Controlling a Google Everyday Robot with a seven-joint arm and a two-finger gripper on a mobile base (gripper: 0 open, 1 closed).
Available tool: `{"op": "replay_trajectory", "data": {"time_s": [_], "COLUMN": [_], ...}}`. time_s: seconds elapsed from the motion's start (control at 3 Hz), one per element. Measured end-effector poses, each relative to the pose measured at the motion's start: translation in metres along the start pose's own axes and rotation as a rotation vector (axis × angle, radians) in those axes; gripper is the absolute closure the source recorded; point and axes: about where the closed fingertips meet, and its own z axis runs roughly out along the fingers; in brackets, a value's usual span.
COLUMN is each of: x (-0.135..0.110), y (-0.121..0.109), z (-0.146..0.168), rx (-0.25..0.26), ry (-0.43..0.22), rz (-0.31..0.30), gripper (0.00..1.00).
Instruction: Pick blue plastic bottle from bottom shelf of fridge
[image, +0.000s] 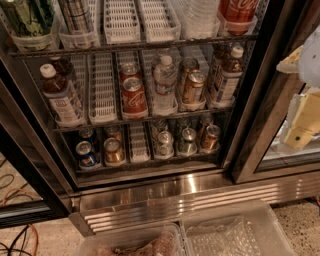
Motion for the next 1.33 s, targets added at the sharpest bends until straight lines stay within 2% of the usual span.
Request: {"op": "replay_trajectory", "data": {"time_s": [0.33, 0.67, 1.0, 1.33], "x": [0.0, 0.005, 0.014, 0.008], "y": [0.0, -0.001, 0.005, 0.006], "z": [0.0, 0.021, 0.073, 0.117], "rx": [0.001, 0.029, 0.041, 0.076], "ry": [0.0, -0.007, -0.042, -0.089], "rz": [0.0, 0.064, 0.239, 0.384], "gripper": [0.0, 0.0, 0.0, 0.0]}}
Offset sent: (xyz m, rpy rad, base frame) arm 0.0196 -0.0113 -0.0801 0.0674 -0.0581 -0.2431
